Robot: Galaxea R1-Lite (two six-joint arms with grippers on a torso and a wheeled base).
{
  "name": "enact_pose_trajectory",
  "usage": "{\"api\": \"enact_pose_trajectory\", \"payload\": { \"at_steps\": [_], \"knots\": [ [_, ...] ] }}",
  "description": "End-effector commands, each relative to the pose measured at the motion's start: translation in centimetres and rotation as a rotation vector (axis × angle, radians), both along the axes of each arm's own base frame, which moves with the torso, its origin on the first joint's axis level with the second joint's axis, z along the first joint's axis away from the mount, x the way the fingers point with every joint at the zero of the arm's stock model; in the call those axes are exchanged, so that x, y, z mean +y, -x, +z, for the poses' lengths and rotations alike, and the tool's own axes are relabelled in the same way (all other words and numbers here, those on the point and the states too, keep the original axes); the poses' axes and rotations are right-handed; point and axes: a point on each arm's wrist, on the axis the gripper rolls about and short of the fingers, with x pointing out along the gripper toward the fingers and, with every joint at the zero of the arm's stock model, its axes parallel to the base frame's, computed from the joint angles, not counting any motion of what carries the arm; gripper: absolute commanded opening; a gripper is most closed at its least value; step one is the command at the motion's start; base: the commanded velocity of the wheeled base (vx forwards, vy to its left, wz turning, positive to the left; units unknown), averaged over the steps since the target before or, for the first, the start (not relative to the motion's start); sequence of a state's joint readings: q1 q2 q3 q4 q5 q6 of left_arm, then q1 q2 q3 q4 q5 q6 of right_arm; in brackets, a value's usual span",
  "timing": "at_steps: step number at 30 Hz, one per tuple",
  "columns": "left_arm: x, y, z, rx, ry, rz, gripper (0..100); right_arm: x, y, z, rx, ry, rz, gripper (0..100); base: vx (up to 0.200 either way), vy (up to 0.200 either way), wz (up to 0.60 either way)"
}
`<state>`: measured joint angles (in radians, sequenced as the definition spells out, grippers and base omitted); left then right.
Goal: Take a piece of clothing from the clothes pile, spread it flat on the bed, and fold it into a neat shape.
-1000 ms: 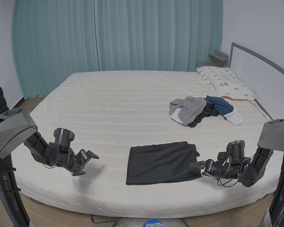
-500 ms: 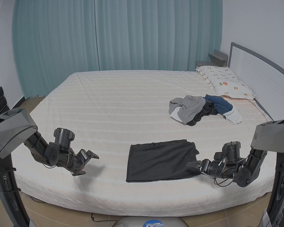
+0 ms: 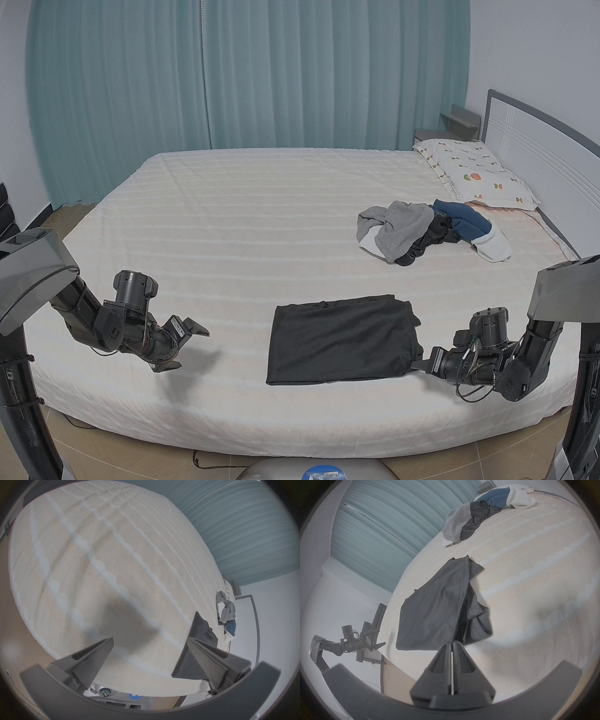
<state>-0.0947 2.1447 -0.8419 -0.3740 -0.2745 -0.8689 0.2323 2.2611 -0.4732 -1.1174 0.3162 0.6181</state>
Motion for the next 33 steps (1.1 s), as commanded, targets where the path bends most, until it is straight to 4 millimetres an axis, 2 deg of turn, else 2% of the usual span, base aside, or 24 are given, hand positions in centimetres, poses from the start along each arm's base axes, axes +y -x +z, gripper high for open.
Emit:
{"api": "enact_pose_trajectory", "payload": {
  "at_steps": [1,16,22,23,33],
  "knots": [
    [0.0,0.0,0.0,0.001,0.000,0.000,100,-0.8,0.6,0.4,-0.007,0.004,-0.016,0,0.000,0.000,0.00],
    [0.0,0.0,-0.1,0.003,-0.001,0.003,100,-2.1,1.8,-0.1,0.021,0.051,-0.019,0,0.000,0.000,0.00],
    [0.0,-0.1,-0.1,0.002,0.000,0.004,100,-2.2,1.4,-0.2,0.009,0.050,-0.023,0,0.000,0.000,0.00],
    [0.0,-0.1,-0.1,0.002,0.001,0.003,100,-2.2,1.4,-0.2,0.005,0.049,-0.023,100,0.000,0.000,0.00],
    [-0.3,-0.7,1.0,-0.023,0.039,0.041,100,-2.5,0.8,0.5,-0.051,0.012,-0.052,100,0.000,-0.020,0.00]
  ]
}}
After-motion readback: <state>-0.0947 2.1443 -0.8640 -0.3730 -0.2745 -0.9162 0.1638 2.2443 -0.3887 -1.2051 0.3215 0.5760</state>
